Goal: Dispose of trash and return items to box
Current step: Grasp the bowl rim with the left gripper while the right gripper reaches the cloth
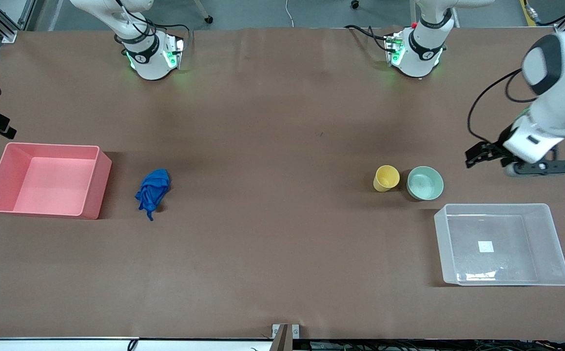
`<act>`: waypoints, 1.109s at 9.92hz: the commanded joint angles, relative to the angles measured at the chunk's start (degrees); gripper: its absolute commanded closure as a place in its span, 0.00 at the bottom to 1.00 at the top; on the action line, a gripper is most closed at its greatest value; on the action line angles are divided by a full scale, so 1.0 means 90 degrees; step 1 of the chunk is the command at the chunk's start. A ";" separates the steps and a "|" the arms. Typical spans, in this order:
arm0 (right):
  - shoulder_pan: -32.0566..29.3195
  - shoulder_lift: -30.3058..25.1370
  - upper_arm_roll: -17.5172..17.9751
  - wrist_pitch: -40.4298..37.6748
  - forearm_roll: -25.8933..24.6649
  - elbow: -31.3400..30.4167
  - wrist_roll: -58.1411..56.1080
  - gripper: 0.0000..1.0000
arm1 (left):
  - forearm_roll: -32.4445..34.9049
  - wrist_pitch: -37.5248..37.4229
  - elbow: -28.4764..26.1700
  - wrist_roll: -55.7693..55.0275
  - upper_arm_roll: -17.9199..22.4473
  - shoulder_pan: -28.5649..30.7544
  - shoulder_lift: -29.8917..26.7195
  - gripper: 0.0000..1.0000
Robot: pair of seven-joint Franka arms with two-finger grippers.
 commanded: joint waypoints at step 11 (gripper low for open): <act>0.0808 0.0491 0.0067 0.2599 0.0084 -0.2485 0.0224 0.00 | -0.0062 0.3689 -0.1512 -0.0039 0.0022 -0.0037 0.2240 0.90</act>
